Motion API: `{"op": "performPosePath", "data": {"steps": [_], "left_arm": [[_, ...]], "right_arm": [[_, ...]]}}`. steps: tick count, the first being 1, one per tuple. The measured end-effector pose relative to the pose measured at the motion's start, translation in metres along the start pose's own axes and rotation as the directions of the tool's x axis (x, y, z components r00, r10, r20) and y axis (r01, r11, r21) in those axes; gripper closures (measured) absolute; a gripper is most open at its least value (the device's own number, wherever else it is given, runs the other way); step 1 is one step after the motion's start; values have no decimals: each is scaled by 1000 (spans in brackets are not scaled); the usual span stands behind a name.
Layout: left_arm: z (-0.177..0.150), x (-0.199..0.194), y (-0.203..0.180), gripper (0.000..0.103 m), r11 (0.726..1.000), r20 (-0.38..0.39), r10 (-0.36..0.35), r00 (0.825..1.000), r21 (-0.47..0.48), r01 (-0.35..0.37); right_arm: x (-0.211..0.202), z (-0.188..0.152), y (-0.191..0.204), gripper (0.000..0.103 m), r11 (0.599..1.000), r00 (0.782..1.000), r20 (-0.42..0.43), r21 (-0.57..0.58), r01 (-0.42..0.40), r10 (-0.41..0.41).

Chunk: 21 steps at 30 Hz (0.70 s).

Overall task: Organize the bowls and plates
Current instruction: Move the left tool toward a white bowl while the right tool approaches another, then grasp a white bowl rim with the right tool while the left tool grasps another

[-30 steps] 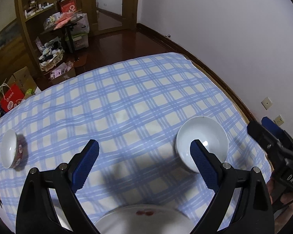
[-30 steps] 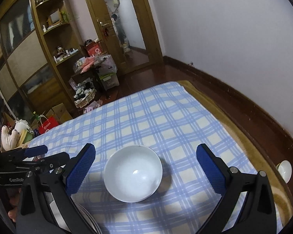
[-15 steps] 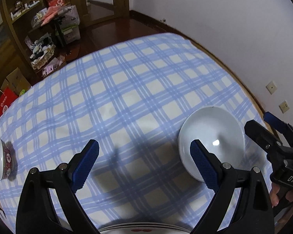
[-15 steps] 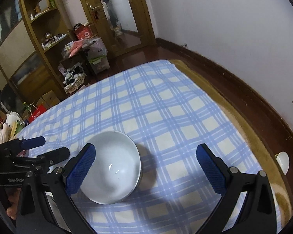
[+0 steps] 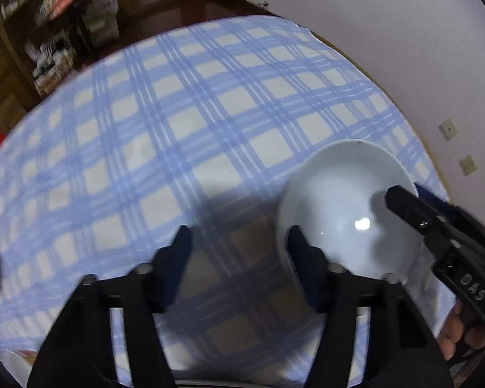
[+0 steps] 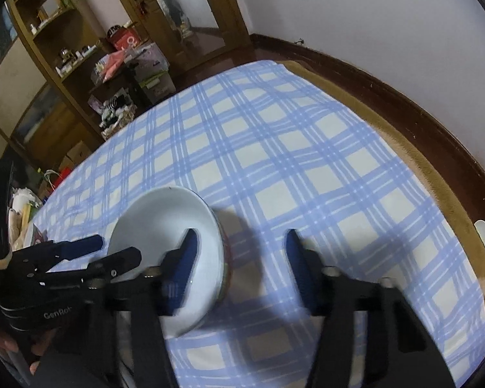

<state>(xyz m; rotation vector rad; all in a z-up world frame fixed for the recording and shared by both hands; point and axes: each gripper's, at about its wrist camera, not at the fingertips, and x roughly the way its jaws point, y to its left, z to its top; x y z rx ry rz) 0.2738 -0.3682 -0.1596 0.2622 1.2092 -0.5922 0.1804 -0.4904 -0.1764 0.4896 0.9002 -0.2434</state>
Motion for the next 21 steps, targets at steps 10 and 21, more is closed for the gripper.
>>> {"op": "performPosePath", "data": {"steps": [10,21], "left_arm": [[-1,1,-5,87,996,1,-72,997,-44,72],[-9,-5,-10,94,997,37,-71,997,-37,72]], "right_arm": [[2,-3,8,90,996,996,-26,-4,-84,84],[-4,-8,12,91,997,997,-16,-8,-80,80]]}}
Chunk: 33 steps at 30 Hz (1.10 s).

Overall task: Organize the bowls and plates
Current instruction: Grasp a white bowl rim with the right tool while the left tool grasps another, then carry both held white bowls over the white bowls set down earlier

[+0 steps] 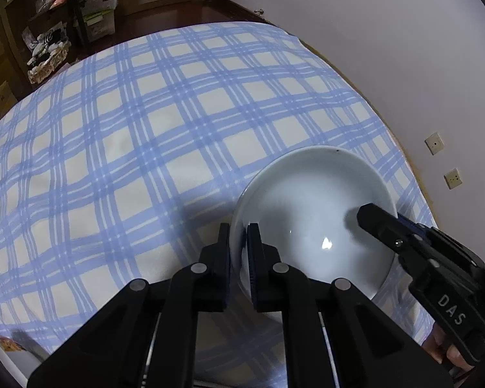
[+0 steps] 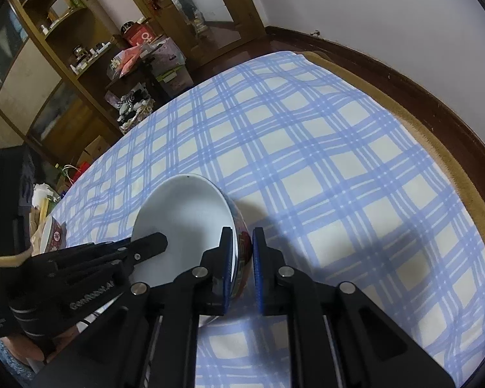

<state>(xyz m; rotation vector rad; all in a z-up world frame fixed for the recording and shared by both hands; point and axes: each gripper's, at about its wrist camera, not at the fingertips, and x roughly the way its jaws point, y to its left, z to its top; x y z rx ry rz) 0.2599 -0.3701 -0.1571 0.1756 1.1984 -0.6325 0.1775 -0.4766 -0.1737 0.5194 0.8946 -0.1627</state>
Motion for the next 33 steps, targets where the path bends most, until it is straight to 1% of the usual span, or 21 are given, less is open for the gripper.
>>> {"op": "performPosePath", "data": {"steps": [3,6,9,13,18,22,27,33], "left_arm": [[-2,-5,1,92,999,-8,-27,1000,-27,27],[-7,-16,-4,92,1000,17,1,1000,0,-1],[-10,-24,-1,91,1000,15,7,1000,-3,-7],[-16,-41,5,92,999,21,-13,1000,-39,14],[-25,-71,7,91,1000,53,16,998,-27,-15],[-35,-97,20,91,998,70,7,998,-60,-3],[-48,-129,35,91,996,90,23,996,-85,-15],[-63,-171,55,91,992,126,45,991,-126,-29]], "right_arm": [[-4,-3,4,91,1000,1000,18,-6,25,-25],[-5,-7,10,91,999,999,18,-19,37,-36],[-10,-10,14,91,999,999,25,-17,32,-31],[-26,-14,26,91,999,998,61,-19,25,-24],[-49,-15,48,90,999,994,112,-49,19,-14],[-67,-16,70,90,997,990,143,-73,-5,15],[-85,-22,97,90,996,985,164,-81,-47,60],[-96,-36,126,90,990,982,159,-105,-89,105]]}}
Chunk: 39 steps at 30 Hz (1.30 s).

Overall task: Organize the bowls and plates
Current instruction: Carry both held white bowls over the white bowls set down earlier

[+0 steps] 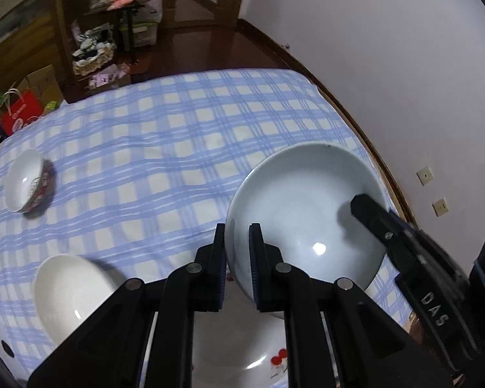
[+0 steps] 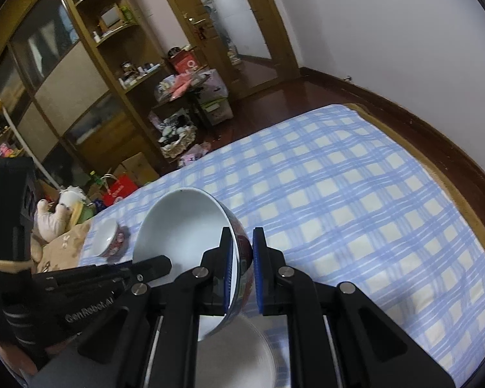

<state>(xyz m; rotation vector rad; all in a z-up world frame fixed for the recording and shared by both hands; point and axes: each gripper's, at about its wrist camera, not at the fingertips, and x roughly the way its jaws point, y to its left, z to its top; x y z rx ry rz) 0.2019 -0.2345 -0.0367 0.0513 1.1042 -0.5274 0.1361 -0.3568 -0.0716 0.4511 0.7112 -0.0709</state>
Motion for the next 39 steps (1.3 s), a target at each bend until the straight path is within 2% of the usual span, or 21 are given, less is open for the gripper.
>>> {"op": "performPosePath", "data": {"steps": [7,16,29,39], "left_arm": [[-9,-38,27,91,999,37,38,999,-34,-36],[-30,-61,75,92,993,40,57,998,-111,-52],[-60,-72,132,92,980,26,93,995,-179,-87],[-78,-60,168,92,967,3,119,993,-229,-115]], "right_arm": [[-5,-10,34,90,999,999,-1,-31,-41,41],[-1,-22,83,90,992,996,-31,-90,-87,85],[25,-43,136,90,978,987,-103,-156,-139,124],[52,-67,158,90,972,977,-171,-174,-156,126]]}}
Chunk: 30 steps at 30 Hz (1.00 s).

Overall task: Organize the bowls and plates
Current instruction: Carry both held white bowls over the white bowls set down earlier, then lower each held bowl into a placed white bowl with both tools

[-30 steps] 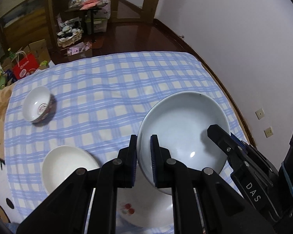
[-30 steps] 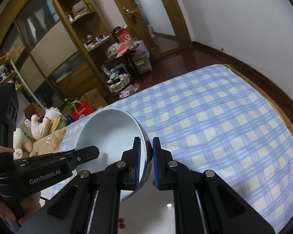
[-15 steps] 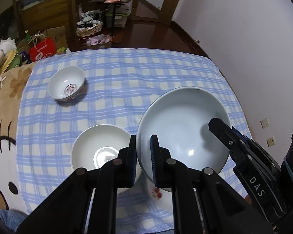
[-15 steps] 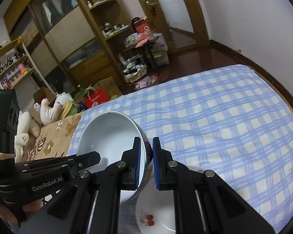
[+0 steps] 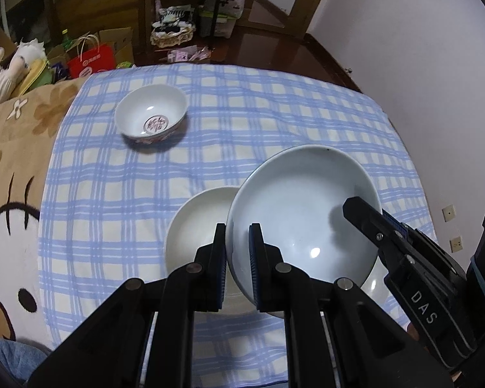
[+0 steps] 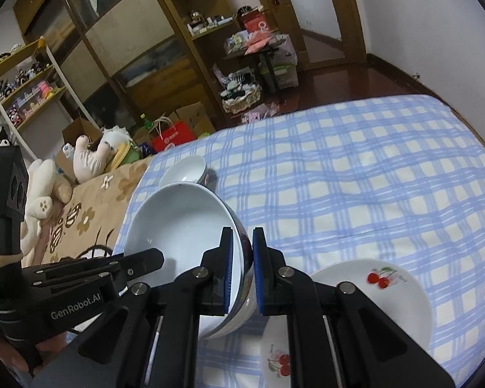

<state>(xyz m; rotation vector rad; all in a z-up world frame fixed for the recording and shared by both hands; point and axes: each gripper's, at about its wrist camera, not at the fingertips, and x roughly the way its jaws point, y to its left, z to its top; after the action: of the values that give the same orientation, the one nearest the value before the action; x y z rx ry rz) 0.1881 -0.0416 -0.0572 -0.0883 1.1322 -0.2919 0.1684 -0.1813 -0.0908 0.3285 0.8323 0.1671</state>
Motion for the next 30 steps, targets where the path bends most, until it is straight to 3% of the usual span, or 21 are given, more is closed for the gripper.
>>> {"op": "performPosePath", "data": {"steps": [7,12,30], "left_arm": [[-14,14,19,92,999,-22,28,999,-33,-29],[-20,23,34,92,997,-49,5,999,-72,-8],[-27,51,45,91,999,-99,22,995,-43,-26]], "right_arm": [[22,-16,9,90,1000,998,-56,-12,-2,1],[31,-23,13,90,1000,996,-84,-24,-10,8],[58,-39,19,90,997,990,-126,-54,55,-62]]}}
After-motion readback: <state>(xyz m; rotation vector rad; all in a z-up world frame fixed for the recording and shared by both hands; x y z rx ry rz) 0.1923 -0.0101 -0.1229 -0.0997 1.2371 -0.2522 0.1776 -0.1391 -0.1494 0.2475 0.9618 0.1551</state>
